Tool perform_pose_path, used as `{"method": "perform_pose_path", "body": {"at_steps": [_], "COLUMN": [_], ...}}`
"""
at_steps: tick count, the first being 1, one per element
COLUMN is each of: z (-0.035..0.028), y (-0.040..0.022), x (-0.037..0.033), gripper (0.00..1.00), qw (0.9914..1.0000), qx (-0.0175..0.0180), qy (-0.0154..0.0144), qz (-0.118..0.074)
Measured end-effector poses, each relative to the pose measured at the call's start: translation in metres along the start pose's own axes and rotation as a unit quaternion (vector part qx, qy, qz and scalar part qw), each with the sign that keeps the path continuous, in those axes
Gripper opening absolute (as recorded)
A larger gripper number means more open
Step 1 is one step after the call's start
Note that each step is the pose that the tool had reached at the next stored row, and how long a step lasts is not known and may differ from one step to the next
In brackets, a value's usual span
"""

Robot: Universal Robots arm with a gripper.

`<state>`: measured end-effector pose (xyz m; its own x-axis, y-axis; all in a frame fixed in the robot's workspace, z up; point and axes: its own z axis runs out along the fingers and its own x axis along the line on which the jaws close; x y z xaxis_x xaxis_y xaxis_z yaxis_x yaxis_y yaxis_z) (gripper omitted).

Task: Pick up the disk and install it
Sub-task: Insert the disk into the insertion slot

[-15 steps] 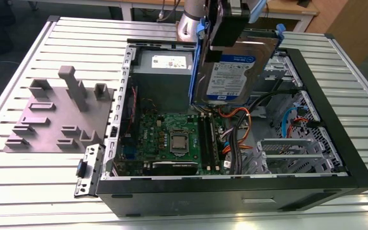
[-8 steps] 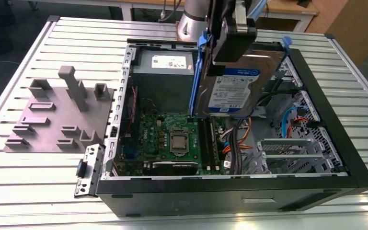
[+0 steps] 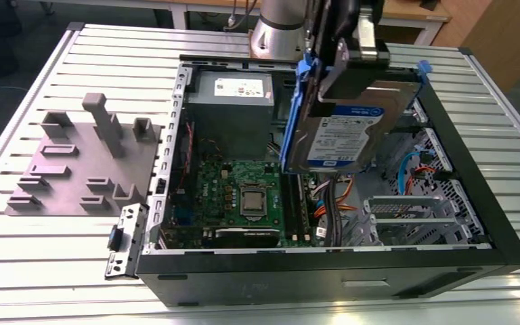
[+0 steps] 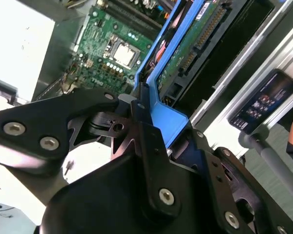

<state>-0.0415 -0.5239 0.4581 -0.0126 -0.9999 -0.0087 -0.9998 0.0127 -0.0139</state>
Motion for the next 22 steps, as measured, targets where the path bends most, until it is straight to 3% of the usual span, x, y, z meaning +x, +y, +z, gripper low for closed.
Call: {"method": "perform_pose_path", "body": {"at_steps": [5,16,22], "z": [0.0005,0.0017,0.0028], "y": [-0.012,-0.018,-0.0369], "x": [0.0049,0.0292,0.0338], "gripper": [0.36,0.36,0.36], "qw": [1.0,1.0,1.0], "qx": [0.0,0.0,0.0], "qy": [0.0,0.0001,0.0001], "qz": [0.0,0.0,0.0]}}
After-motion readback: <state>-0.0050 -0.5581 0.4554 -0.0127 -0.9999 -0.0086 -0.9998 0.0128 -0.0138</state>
